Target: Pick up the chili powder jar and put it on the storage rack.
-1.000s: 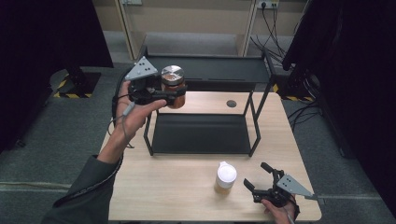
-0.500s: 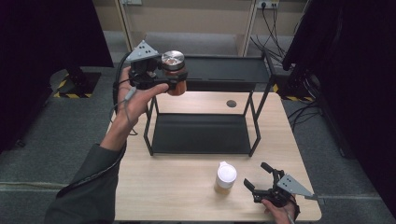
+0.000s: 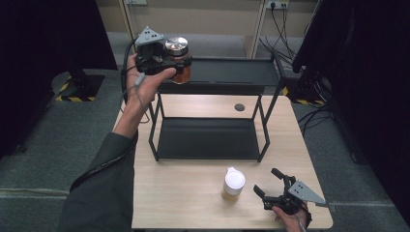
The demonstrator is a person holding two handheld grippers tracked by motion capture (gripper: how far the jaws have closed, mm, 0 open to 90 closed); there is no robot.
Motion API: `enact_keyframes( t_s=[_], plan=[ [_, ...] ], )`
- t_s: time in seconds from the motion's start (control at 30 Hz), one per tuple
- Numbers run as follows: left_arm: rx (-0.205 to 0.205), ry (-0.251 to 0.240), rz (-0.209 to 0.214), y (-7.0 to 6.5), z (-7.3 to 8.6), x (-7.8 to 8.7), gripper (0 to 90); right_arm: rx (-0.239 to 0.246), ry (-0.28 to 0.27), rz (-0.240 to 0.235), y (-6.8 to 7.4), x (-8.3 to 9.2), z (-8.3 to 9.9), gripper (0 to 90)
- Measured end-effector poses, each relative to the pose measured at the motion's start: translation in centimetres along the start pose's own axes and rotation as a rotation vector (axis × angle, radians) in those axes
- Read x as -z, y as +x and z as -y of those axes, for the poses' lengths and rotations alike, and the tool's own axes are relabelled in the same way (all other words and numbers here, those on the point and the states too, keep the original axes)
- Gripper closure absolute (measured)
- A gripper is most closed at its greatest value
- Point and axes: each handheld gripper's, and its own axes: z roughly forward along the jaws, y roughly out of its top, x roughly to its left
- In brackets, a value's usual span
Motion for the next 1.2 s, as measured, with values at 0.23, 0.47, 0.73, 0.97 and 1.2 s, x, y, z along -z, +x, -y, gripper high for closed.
enact_keyframes(
  t_s=[0.23, 0.47, 0.73, 0.97, 1.2],
  plan=[
    [0.024, 0.006, -0.037, 0.3, -0.1, -1.2, 30.3, 0.000, 0.001, -0.003, 0.0, 0.0, 0.0, 2.7],
    [0.041, 0.002, -0.047, 0.1, 0.2, -2.3, 30.3, -0.002, 0.001, -0.004, 0.0, 0.0, 0.0, 2.7],
    [0.045, 0.011, -0.071, -0.1, 0.2, -3.4, 30.3, -0.002, 0.000, -0.006, 0.0, 0.0, 0.0, 2.7],
    [0.059, 0.010, -0.077, 0.0, 0.6, -4.0, 30.3, -0.003, 0.000, -0.007, -0.1, 0.0, 0.0, 2.7],
    [0.050, 0.010, -0.091, -0.4, 0.6, -4.1, 30.2, -0.001, 0.001, -0.009, 0.0, 0.0, 0.0, 2.7]
  ],
)
